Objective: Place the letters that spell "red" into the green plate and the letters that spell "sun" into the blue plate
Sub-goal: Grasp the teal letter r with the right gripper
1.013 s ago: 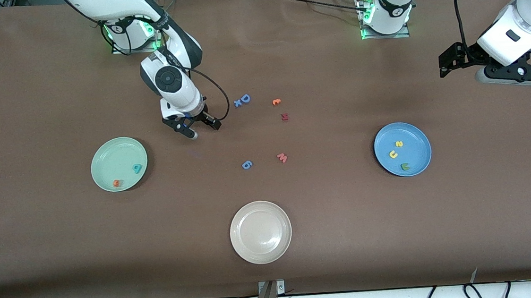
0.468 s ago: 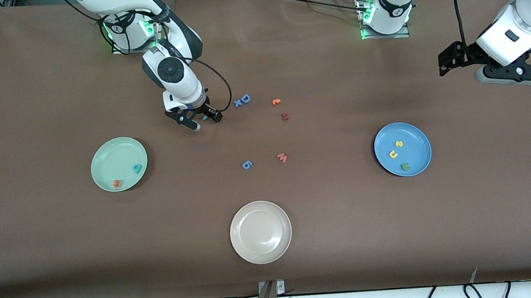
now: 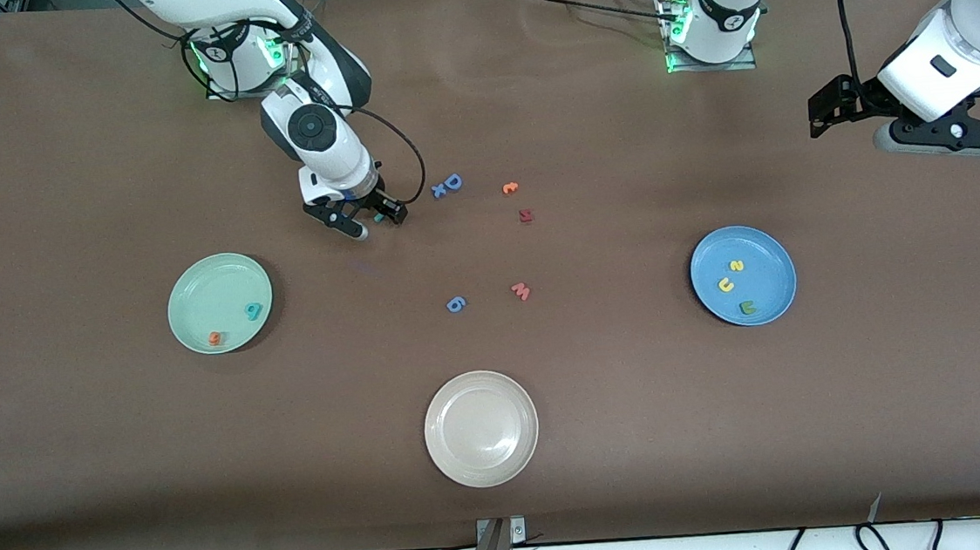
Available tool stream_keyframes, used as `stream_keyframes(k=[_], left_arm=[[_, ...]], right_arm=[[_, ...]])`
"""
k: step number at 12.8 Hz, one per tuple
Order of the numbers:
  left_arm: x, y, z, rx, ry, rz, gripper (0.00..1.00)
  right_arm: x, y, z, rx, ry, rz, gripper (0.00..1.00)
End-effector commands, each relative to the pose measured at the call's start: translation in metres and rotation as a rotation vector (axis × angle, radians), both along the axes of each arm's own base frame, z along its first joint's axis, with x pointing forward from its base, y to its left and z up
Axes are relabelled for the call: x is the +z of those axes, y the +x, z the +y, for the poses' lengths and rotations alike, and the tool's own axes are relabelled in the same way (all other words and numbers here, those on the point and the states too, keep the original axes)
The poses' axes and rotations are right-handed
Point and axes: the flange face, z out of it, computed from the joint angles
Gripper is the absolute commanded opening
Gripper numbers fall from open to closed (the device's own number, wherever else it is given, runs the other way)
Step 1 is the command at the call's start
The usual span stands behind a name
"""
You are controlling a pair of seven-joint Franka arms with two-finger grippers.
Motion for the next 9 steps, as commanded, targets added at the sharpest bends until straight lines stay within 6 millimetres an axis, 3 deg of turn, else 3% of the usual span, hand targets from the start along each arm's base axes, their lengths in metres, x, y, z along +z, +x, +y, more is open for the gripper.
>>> stream_keyframes(k=[1,9], left_arm=[[0.0052,0.0029,0.002,-0.023,0.016,0.005,1.0],[0.0052,0.0028,0.0012,-0.025,0.016,0.005,1.0]], right_arm=[[0.0015,-0.003,-0.0047,0.015,0.005,-0.011,0.6],[-0.0067,0.0003,-0.0119,0.045,0.006,-0.008,0.41]])
